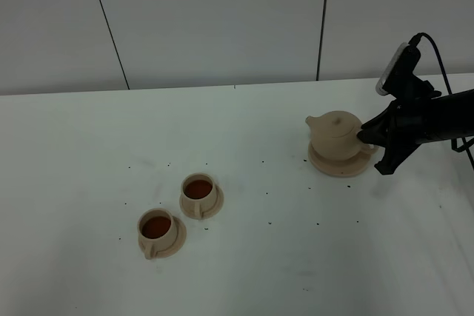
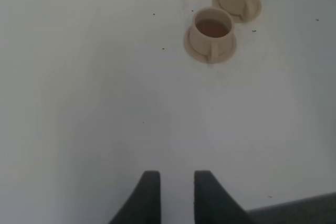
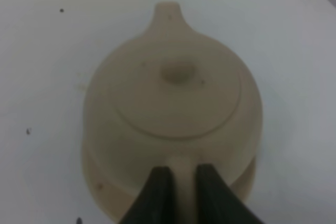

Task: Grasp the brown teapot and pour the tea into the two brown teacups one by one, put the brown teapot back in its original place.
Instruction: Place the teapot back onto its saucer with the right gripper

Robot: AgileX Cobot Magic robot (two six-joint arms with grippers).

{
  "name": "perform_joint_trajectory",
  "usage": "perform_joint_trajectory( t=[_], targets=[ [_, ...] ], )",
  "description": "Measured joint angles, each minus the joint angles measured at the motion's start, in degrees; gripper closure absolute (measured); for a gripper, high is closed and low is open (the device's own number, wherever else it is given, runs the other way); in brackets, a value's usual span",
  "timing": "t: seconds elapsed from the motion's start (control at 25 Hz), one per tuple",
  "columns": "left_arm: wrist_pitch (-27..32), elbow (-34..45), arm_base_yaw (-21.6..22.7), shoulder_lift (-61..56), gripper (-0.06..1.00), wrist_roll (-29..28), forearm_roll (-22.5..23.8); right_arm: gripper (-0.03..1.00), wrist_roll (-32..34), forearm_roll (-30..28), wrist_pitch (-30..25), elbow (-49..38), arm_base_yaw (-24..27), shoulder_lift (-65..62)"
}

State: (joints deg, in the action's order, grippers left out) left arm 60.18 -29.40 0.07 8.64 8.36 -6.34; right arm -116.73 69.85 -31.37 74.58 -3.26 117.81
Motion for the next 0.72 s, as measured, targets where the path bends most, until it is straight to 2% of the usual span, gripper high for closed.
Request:
perform_joint_trajectory(
  t=[0.72],
  targets=[
    [0.0, 0.0, 0.0, 0.0, 0.71, 0.0, 0.0, 0.87, 0.0, 0.0, -0.06, 0.0, 0.0, 1.15]
  ],
)
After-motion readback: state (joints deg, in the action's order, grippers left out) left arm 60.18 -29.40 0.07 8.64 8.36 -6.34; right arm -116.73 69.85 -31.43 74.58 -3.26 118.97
